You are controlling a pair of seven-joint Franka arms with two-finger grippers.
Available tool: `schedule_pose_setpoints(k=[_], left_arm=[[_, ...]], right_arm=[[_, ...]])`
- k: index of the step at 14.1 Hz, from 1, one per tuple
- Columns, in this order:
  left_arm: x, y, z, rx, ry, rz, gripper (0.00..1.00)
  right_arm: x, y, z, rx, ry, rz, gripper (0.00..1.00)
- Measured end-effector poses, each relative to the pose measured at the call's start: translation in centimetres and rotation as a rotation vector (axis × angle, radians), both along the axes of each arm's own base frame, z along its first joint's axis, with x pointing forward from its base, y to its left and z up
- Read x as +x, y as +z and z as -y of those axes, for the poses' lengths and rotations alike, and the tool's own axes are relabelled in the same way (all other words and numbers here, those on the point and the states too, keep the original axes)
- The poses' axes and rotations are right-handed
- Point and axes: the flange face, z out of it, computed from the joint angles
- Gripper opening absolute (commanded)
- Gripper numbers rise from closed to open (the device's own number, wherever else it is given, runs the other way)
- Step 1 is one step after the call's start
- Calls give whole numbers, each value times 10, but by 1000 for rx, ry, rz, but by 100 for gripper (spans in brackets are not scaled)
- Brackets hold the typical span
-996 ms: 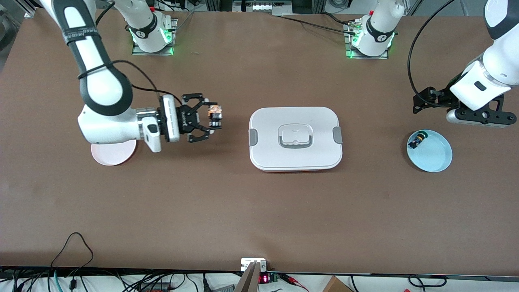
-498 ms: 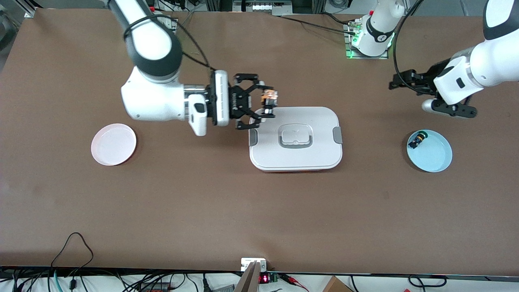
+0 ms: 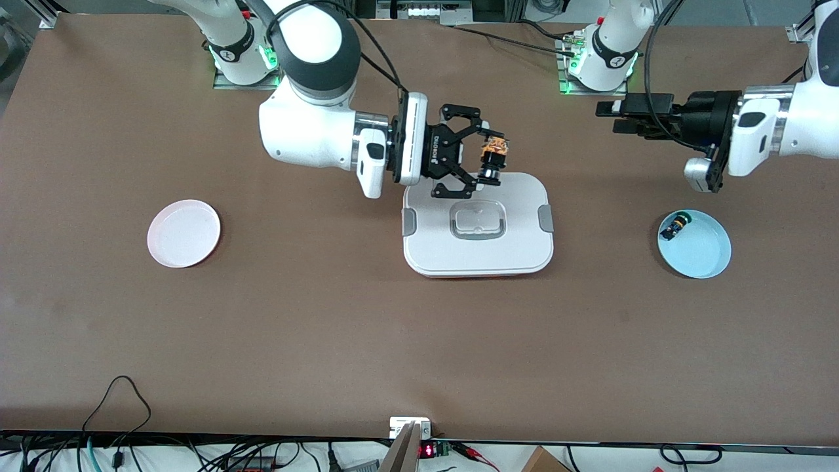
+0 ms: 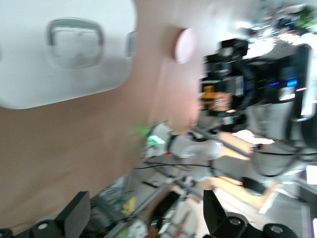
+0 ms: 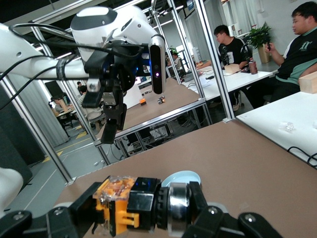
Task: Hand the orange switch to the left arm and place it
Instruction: 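Carry the switch above the box while the left gripper grasps it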
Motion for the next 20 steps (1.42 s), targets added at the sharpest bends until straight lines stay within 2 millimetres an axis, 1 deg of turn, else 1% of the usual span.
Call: schedule_pose_setpoints(k=[2,4,5,6,8,9,10,11,12,14,15,16,17,18,19,20], left_arm=[[10,-2,1,-89,93,8,100],[16,-10,14,-176,159,32,100],[17,-22,23,-225,177,60,100],[16,-38,29,-277,194,90,100],[12,-73,42,-373,246,158,100],[9,-88,53,-399,279,182,97],[7,-97,65,-404,301,194,92],[5,-103,75,-400,313,198,89],[5,-107,82,-401,320,204,86],[7,-118,87,-432,339,226,84],[9,-123,90,-445,347,229,78],[9,-126,94,-450,351,230,60],[9,-126,97,-458,353,232,44],[8,-126,99,-460,351,233,33],[9,-124,100,-465,353,234,23],[10,-121,99,-469,354,238,16]], right_arm=[[-2,-3,-14,1,-14,5,0],[-2,-6,-20,2,-16,6,0],[-1,-7,-20,2,-18,7,0],[1,-7,-19,2,-20,12,0],[4,-5,-16,8,-24,35,0],[5,-5,-15,21,-29,47,0],[6,-5,-15,37,-33,62,0],[6,-7,-15,53,-38,78,0],[6,-10,-15,66,-42,87,0],[7,-15,-16,79,-48,90,0],[7,-16,-16,80,-48,89,0],[7,-16,-16,80,-48,89,0],[7,-17,-16,80,-49,89,0],[7,-17,-16,80,-49,88,0],[8,-18,-16,79,-50,87,0],[9,-20,-15,76,-52,86,0]])
